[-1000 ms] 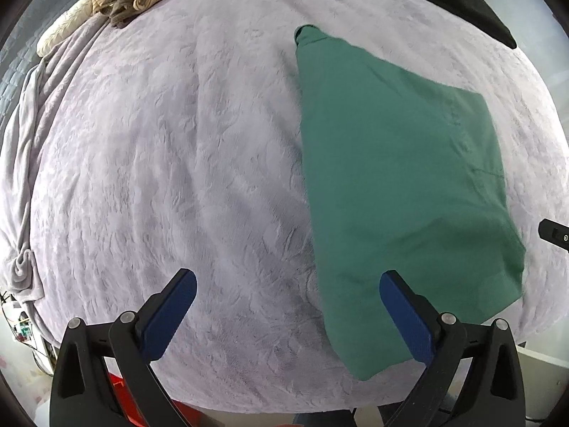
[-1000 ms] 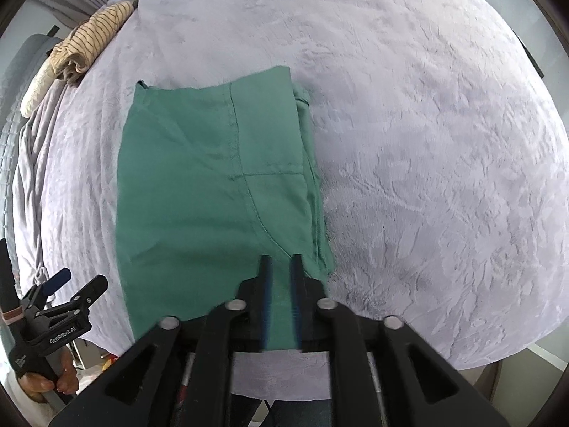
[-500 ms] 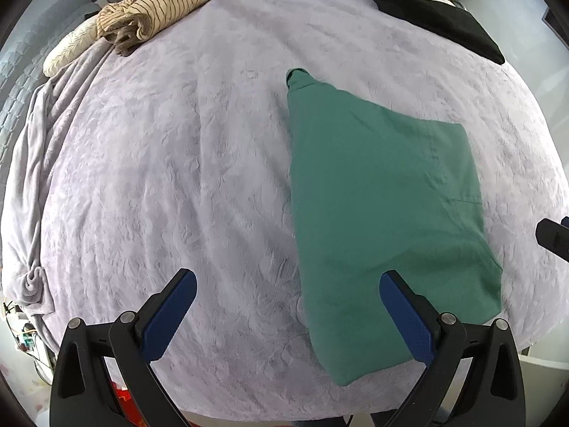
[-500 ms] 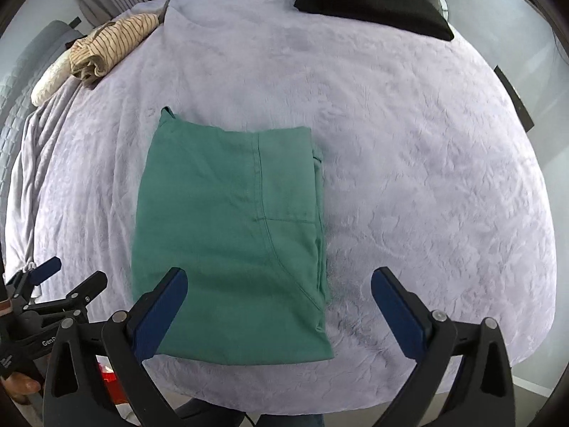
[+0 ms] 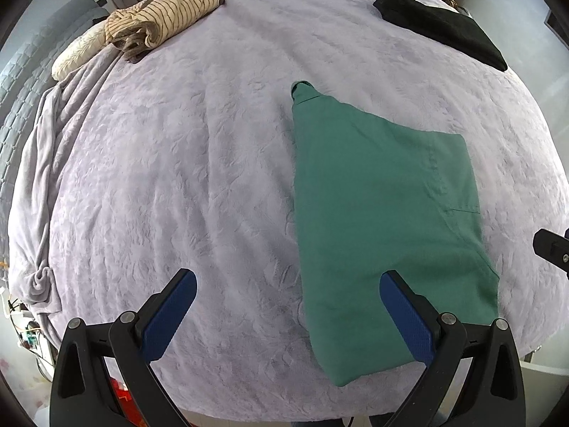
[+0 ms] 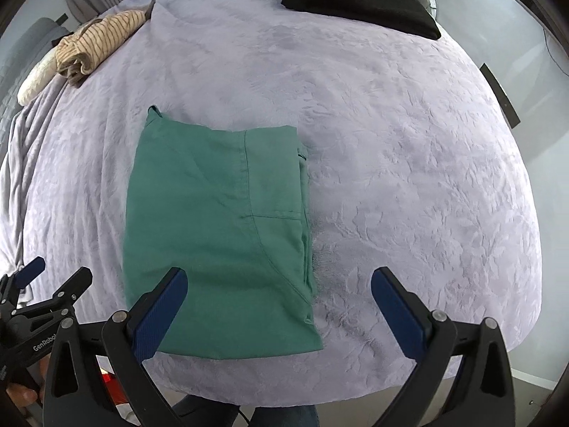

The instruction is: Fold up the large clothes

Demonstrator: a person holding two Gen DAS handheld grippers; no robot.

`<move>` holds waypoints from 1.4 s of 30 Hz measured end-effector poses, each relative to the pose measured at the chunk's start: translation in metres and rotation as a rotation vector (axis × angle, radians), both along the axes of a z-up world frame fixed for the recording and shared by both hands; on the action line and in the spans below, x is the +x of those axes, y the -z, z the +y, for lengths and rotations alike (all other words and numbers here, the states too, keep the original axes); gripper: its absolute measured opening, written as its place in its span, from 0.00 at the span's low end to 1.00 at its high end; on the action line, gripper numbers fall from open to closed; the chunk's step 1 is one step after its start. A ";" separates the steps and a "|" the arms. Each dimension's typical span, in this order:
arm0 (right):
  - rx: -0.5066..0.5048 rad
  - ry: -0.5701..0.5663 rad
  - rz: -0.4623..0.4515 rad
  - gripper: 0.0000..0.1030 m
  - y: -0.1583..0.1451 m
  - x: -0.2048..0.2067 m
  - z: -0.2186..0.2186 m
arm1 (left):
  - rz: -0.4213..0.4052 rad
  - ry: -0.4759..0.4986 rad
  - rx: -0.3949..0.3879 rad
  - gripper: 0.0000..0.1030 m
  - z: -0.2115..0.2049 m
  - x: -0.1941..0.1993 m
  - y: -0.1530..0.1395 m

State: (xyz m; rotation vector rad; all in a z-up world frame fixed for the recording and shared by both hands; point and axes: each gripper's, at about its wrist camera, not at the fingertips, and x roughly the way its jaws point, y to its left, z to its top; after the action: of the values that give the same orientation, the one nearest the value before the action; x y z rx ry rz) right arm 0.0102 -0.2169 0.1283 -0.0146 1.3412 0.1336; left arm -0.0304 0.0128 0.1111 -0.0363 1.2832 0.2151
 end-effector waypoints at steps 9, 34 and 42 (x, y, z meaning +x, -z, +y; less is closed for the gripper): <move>-0.002 0.001 0.003 1.00 0.000 -0.001 0.001 | 0.003 0.029 0.002 1.00 -0.008 0.001 -0.001; -0.008 -0.015 0.014 1.00 0.004 0.004 0.004 | 0.006 0.030 -0.005 1.00 -0.008 0.003 -0.001; -0.010 -0.016 0.018 1.00 0.004 0.007 0.004 | 0.014 0.035 -0.008 1.00 -0.004 0.005 0.002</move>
State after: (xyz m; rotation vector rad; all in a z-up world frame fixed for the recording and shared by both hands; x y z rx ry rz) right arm 0.0176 -0.2132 0.1243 -0.0328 1.3604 0.1407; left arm -0.0254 0.0091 0.1091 -0.0193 1.2972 0.1809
